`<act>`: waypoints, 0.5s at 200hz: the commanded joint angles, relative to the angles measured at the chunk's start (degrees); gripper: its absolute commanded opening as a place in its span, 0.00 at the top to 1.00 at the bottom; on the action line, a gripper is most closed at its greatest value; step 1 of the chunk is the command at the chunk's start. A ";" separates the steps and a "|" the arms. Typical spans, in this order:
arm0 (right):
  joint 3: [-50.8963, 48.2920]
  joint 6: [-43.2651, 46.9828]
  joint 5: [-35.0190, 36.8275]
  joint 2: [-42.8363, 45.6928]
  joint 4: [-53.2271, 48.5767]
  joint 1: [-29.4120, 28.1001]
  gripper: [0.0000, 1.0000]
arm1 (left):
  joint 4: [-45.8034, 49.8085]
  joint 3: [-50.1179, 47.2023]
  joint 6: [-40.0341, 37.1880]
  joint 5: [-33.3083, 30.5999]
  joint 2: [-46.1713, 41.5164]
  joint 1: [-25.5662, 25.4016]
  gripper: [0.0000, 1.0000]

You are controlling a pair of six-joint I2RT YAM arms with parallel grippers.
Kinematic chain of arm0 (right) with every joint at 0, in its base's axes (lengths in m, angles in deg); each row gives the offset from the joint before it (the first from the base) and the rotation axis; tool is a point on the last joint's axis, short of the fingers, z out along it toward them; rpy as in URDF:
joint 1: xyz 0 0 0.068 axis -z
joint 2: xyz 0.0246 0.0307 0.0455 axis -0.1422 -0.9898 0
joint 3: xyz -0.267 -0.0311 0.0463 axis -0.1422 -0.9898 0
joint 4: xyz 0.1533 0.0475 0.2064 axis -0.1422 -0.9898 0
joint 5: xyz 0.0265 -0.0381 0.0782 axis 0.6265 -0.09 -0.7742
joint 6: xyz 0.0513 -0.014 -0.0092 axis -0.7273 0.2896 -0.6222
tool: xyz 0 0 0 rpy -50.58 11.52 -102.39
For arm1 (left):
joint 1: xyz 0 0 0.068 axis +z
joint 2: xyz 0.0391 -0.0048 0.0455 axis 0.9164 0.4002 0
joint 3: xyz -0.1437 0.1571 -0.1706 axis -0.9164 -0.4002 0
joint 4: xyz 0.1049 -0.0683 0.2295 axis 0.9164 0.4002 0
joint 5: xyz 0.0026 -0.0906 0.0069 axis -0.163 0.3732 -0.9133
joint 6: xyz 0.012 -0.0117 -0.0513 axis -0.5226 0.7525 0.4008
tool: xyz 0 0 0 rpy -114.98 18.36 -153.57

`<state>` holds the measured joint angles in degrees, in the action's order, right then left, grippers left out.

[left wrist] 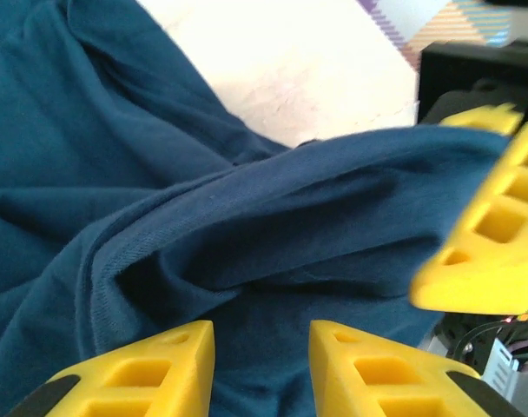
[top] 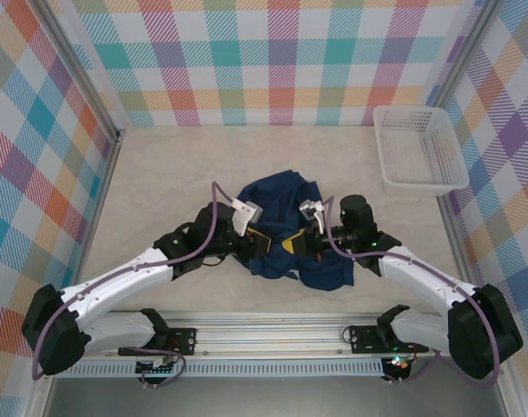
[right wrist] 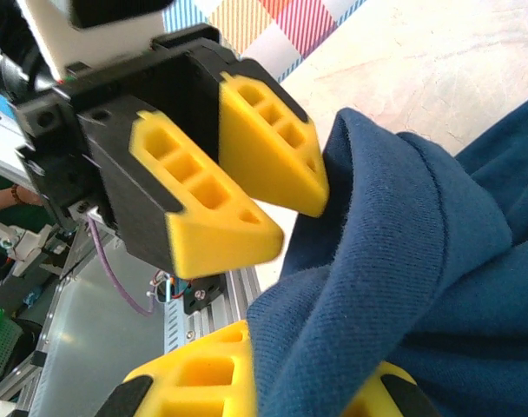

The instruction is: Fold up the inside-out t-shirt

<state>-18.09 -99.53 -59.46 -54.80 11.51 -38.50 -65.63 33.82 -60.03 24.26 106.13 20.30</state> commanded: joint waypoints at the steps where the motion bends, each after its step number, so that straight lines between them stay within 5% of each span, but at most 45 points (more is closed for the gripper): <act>1: 1.71 1.68 -0.06 1.36 -0.60 0.36 1.00 | 0.41 3.36 1.56 -2.01 2.39 -0.16 0.66; 100: 1.15 2.42 0.87 2.57 -1.10 0.40 1.00 | 3.84 9.81 2.04 0.24 13.52 0.75 0.53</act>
<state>-18.09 -99.11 -58.11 -53.58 10.55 -38.50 -64.64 41.23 -58.57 23.74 118.02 20.48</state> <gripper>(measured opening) 0.069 0.449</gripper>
